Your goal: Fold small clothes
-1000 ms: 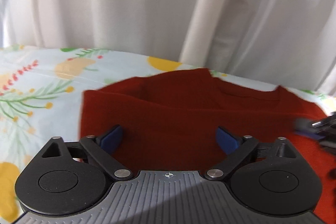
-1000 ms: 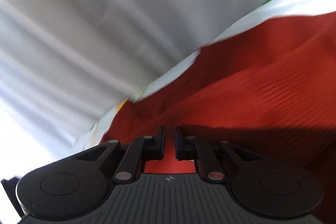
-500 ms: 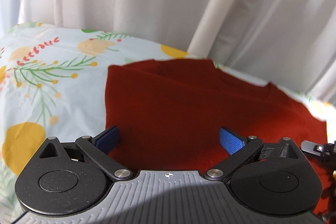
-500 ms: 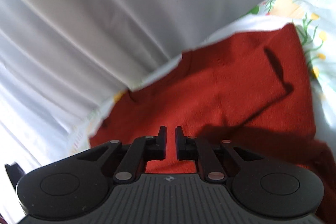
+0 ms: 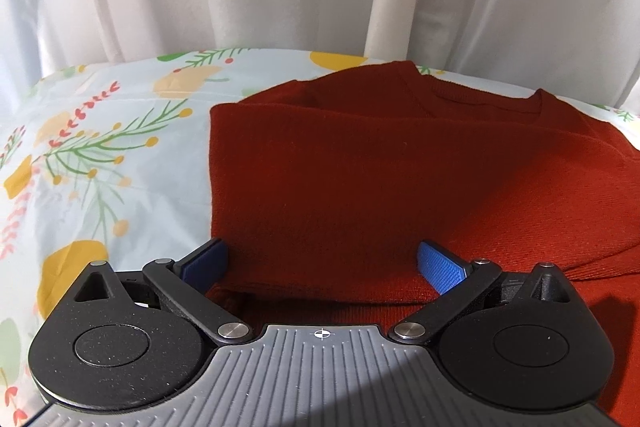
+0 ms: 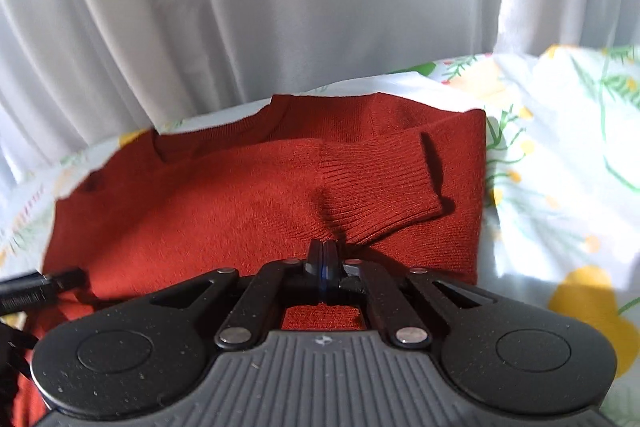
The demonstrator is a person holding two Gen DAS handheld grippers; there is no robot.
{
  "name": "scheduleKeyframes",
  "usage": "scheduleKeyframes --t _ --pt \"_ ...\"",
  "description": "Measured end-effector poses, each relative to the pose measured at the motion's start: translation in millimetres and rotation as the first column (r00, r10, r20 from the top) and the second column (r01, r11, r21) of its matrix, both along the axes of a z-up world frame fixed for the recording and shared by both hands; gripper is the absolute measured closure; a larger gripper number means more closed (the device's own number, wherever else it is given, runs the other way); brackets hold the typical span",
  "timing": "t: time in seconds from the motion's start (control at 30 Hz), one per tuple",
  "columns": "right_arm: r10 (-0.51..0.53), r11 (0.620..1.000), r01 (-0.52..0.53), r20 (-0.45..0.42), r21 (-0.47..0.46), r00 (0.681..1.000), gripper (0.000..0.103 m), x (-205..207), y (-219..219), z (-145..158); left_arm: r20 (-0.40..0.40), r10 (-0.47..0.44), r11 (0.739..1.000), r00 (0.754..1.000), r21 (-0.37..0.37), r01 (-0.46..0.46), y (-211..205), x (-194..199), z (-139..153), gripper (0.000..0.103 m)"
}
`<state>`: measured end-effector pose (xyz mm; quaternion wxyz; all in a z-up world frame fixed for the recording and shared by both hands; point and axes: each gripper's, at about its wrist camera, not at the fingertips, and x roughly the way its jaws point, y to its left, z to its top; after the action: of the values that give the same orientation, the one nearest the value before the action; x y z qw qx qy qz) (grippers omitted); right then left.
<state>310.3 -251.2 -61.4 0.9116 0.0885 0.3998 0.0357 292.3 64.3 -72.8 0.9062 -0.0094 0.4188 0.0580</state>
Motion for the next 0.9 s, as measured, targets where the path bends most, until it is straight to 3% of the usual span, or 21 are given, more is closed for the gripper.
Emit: scheduleKeyframes --t 0.17,0.2,0.27,0.37,0.5,0.57,0.7,0.83,0.9 --pt "0.005 0.989 -0.011 -0.04 -0.15 0.999 0.098 1 13 3 -0.038 0.036 0.999 0.999 0.018 -0.036 3 -6 2 0.0" --pt "0.005 0.992 -0.01 -0.039 -0.126 0.999 0.097 -2 9 4 -0.035 0.044 0.999 0.998 0.003 -0.044 6 -11 5 0.0" --pt "-0.029 0.999 0.03 -0.055 0.027 0.998 0.095 -8 -10 6 -0.04 0.061 0.997 0.997 -0.043 -0.062 14 -22 10 0.0" --pt "-0.114 0.953 0.137 -0.097 0.27 0.989 0.095 -11 -42 -2 -0.044 0.086 0.992 0.995 -0.089 -0.089 26 -45 16 0.0" --pt "-0.163 0.867 0.206 -0.134 0.454 0.978 0.094 -5 -58 -14 -0.022 0.107 0.985 0.994 -0.136 -0.109 43 -84 31 0.0" --pt "-0.176 0.839 0.226 -0.145 0.495 0.974 0.093 0 -59 -19 -0.008 0.116 0.979 0.993 -0.167 -0.116 52 -106 40 0.0" --pt "-0.182 0.849 0.224 -0.133 0.479 0.974 0.094 8 -53 -20 -0.002 0.126 0.972 0.992 -0.199 -0.124 68 -144 54 0.0" --pt "-0.117 0.921 0.145 -0.098 0.36 0.988 0.097 4 -41 -4 -0.037 0.133 0.952 0.99 -0.274 -0.138 86 -176 62 0.0" --pt "-0.05 0.933 0.073 -0.075 0.353 0.996 0.096 -14 -43 10 -0.064 0.121 0.937 0.991 -0.322 -0.135 95 -192 62 0.0"
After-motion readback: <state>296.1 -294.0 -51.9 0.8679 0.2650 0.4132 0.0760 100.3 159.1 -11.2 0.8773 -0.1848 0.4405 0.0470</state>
